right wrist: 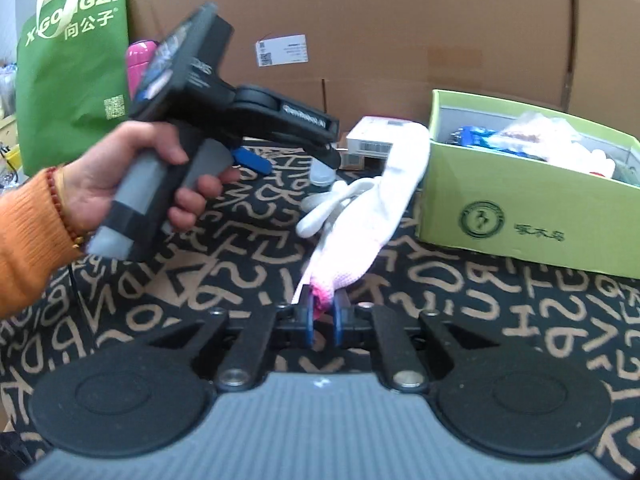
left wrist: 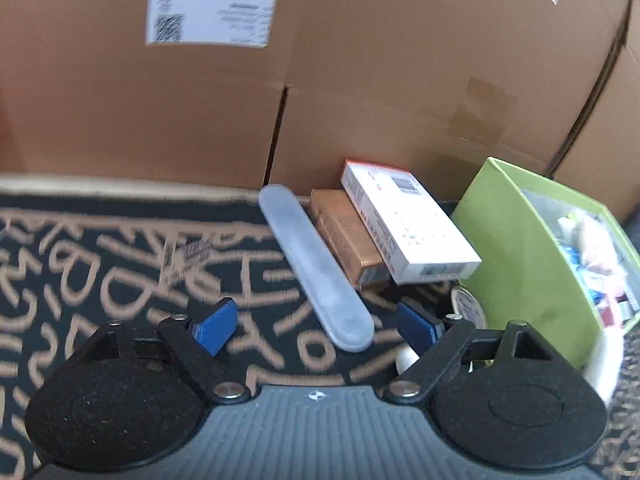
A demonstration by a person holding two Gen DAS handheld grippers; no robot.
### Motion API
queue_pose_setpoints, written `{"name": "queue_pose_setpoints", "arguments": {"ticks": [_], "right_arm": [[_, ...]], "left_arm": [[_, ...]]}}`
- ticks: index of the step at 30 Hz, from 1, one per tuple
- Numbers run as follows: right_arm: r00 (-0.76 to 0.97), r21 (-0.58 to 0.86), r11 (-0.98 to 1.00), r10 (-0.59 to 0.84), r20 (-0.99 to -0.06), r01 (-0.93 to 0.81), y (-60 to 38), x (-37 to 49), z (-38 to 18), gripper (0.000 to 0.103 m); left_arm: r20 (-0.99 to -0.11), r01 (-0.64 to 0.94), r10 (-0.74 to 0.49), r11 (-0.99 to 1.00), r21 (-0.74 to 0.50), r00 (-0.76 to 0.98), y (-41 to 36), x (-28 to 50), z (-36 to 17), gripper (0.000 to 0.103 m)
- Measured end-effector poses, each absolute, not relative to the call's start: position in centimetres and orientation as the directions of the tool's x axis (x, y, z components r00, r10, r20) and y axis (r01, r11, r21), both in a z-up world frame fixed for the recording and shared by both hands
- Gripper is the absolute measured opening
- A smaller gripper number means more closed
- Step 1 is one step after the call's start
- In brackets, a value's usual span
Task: Organize objects
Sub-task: 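Grasp the clear toothbrush case with the left gripper while the right grasps the white glove, then lower the toothbrush case and glove into the shoebox and open both grippers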
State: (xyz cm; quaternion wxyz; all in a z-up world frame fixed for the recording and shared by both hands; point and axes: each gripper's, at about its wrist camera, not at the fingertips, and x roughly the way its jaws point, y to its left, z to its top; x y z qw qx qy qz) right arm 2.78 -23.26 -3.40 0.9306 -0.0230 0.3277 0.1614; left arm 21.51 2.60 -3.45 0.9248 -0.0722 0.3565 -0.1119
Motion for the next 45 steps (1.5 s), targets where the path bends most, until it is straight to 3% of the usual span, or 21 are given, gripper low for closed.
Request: {"name": "queue_pose_setpoints", "arguments": {"ticks": [1, 3, 4, 5, 8, 12, 18, 21, 22, 25, 27, 28, 30, 31, 37, 45], "right_arm": [[0.741, 0.066, 0.953, 0.272, -0.614, -0.295, -23.4, 3.0, -3.4, 0.017], [0.751, 0.085, 0.963, 0.254, -0.610, -0.256, -23.8, 3.5, -3.3, 0.035], [0.759, 0.086, 0.966, 0.244, -0.604, -0.242, -23.9, 3.7, -3.2, 0.037], [0.765, 0.077, 0.969, 0.233, -0.600, -0.235, -23.8, 3.7, -3.2, 0.042], [0.786, 0.052, 0.974, 0.208, -0.582, -0.220, -23.8, 4.1, -3.0, 0.058], [0.799, 0.024, 0.977, 0.189, -0.570, -0.213, -22.9, 5.4, -3.2, 0.061], [0.785, 0.006, 0.974, 0.188, -0.591, -0.228, -21.7, 7.6, -4.2, 0.062], [0.782, 0.004, 0.973, 0.187, -0.595, -0.230, -21.4, 8.3, -4.5, 0.062], [0.783, 0.002, 0.974, 0.184, -0.594, -0.227, -21.4, 8.4, -4.6, 0.062], [0.778, 0.017, 0.976, 0.184, -0.601, -0.218, -21.7, 8.9, -4.9, 0.057], [0.763, 0.031, 0.974, 0.195, -0.616, -0.223, -21.9, 9.4, -5.4, 0.036], [0.753, 0.050, 0.972, 0.211, -0.624, -0.231, -22.0, 9.6, -5.7, 0.034], [0.754, 0.070, 0.967, 0.235, -0.613, -0.244, -22.2, 9.4, -5.7, 0.016], [0.749, 0.082, 0.963, 0.253, -0.613, -0.258, -22.2, 9.3, -5.7, 0.012], [0.744, 0.158, 0.939, 0.339, -0.576, -0.306, -22.7, 7.2, -4.7, 0.010], [0.840, 0.129, 0.942, 0.334, -0.426, -0.309, -25.0, 3.7, 0.6, 0.010]], "left_arm": [[-0.642, 0.162, -0.246, 0.969, -0.187, 0.726, 2.3, 21.6, -3.5, 0.069], [-0.637, 0.183, -0.248, 0.969, -0.167, 0.730, 2.1, 21.7, -3.5, 0.051], [-0.638, 0.201, -0.279, 0.960, -0.193, 0.718, 2.3, 21.7, -3.5, 0.034], [-0.642, 0.198, -0.290, 0.957, -0.214, 0.709, 2.7, 21.6, -3.5, 0.031], [-0.653, 0.202, -0.302, 0.953, -0.227, 0.694, 3.8, 20.2, -3.2, 0.029], [-0.676, 0.212, -0.263, 0.964, -0.160, 0.688, 5.4, 16.0, -2.7, 0.028], [-0.675, 0.214, -0.276, 0.961, -0.176, 0.684, 7.2, 12.4, -2.3, 0.028], [-0.681, 0.186, -0.228, 0.973, -0.135, 0.696, 6.6, 13.6, -2.6, 0.048], [-0.681, 0.175, -0.217, 0.976, -0.131, 0.700, 6.3, 14.3, -2.8, 0.062], [-0.681, 0.165, -0.176, 0.983, -0.082, 0.711, 5.2, 15.7, -3.1, 0.066], [-0.677, 0.176, -0.153, 0.984, -0.035, 0.720, 4.6, 16.2, -3.4, 0.066], [-0.677, 0.184, -0.146, 0.983, -0.016, 0.721, 4.4, 16.4, -3.5, 0.062], [-0.668, 0.206, -0.156, 0.979, -0.004, 0.728, 4.4, 16.2, -3.5, 0.040], [-0.671, 0.217, -0.170, 0.976, -0.013, 0.722, 4.6, 16.0, -3.4, 0.029], [-0.685, 0.225, -0.248, 0.966, -0.124, 0.685, 5.2, 13.7, -2.1, 0.028], [-0.543, 0.349, -0.401, 0.915, -0.203, 0.738, 2.1, 11.0, 4.5, 0.028]]}}
